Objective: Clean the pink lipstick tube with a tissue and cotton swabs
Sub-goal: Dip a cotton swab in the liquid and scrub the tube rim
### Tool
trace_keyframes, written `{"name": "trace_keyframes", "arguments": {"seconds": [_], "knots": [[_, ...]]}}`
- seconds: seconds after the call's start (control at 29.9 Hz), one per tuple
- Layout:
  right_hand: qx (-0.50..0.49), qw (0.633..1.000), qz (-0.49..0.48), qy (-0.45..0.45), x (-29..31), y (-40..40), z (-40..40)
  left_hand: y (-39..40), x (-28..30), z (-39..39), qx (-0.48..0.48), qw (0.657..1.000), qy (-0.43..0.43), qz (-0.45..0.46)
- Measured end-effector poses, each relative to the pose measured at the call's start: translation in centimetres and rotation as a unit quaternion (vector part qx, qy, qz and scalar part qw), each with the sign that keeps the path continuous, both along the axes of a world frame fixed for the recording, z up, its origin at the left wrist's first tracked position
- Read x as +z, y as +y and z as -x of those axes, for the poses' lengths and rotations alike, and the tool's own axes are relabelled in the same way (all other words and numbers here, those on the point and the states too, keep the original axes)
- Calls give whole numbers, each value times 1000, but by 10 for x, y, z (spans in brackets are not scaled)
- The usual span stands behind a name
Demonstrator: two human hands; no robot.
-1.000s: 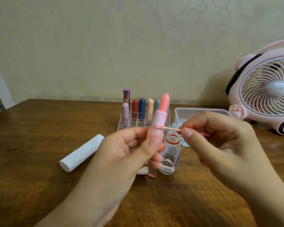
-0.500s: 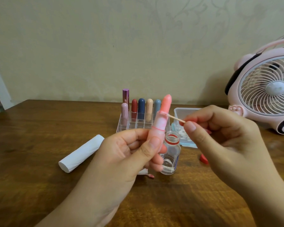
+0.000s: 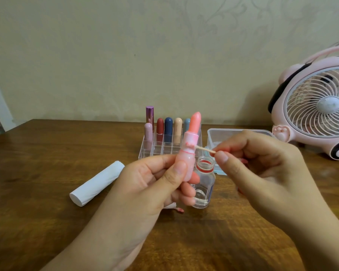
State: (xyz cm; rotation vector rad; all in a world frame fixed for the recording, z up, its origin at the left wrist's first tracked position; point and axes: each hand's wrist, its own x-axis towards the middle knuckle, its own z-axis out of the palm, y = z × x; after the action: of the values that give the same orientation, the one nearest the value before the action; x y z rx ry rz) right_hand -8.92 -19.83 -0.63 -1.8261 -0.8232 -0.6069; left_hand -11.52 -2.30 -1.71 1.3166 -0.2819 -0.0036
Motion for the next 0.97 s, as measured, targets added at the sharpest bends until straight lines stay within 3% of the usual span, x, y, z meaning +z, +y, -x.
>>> {"name": "trace_keyframes", "arguments": {"seconds": [0.54, 0.97], "knots": [[8, 1000, 27, 3, -1, 0, -1, -4, -3, -2, -30, 999, 11, 38], [-16, 1000, 12, -14, -3, 3, 0, -2, -7, -4, 25, 999, -18, -22]]}}
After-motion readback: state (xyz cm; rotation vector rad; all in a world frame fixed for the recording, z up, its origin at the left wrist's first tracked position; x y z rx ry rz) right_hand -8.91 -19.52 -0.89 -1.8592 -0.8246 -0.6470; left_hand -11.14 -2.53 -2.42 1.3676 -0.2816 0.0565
